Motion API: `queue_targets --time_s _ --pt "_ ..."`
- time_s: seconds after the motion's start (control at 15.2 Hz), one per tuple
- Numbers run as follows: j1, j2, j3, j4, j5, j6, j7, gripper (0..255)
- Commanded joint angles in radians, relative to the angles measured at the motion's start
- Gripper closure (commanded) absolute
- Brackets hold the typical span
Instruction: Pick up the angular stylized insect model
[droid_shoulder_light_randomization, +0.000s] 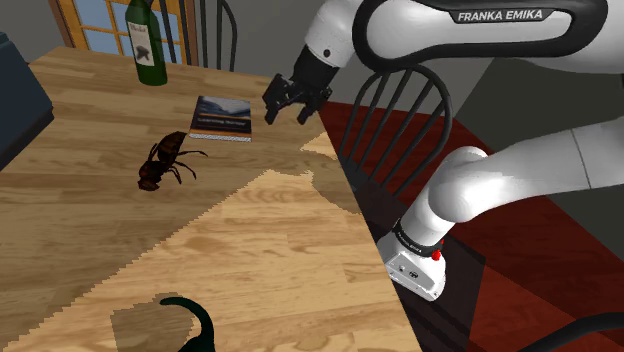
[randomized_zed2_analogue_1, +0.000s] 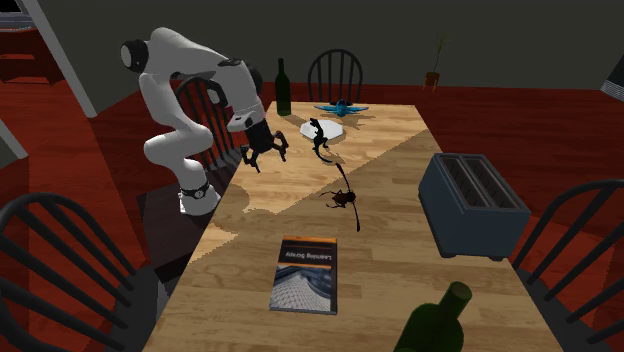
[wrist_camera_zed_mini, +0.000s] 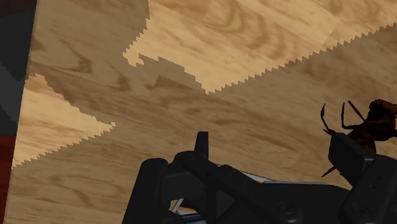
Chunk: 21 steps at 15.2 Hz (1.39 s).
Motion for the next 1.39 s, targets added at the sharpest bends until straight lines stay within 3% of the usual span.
queue_targets --time_s 0.0,0.4,0.66,0.86,0.92,0.99,1.06,1.12,1.19,1.32 --pt "-0.012 0.051 0.06 0.003 0.017 0.096 0.063 0" --pt "-0.114 0.241 0.263 0.071 -0.019 0.346 0.277 0" --pt "-0.268 0.383 0.451 0.149 -0.156 0.488 0.485 0" --pt "-0.477 0.503 0.666 0.227 -0.375 0.567 0.721 0" --pt "-0.586 0.551 0.775 0.259 -0.491 0.582 0.831 0" --pt "-0.747 0.625 0.935 0.299 -0.676 0.582 0.988 0" --pt "-0.526 0.762 0.726 0.356 -0.974 0.536 1.219 0" --pt "-0.624 0.882 0.85 0.406 -1.189 0.469 1.374 0" --pt "-0.514 0.849 0.728 0.395 -1.145 0.503 1.352 0" --pt "-0.485 0.876 0.698 0.393 -1.206 0.507 1.398 0"
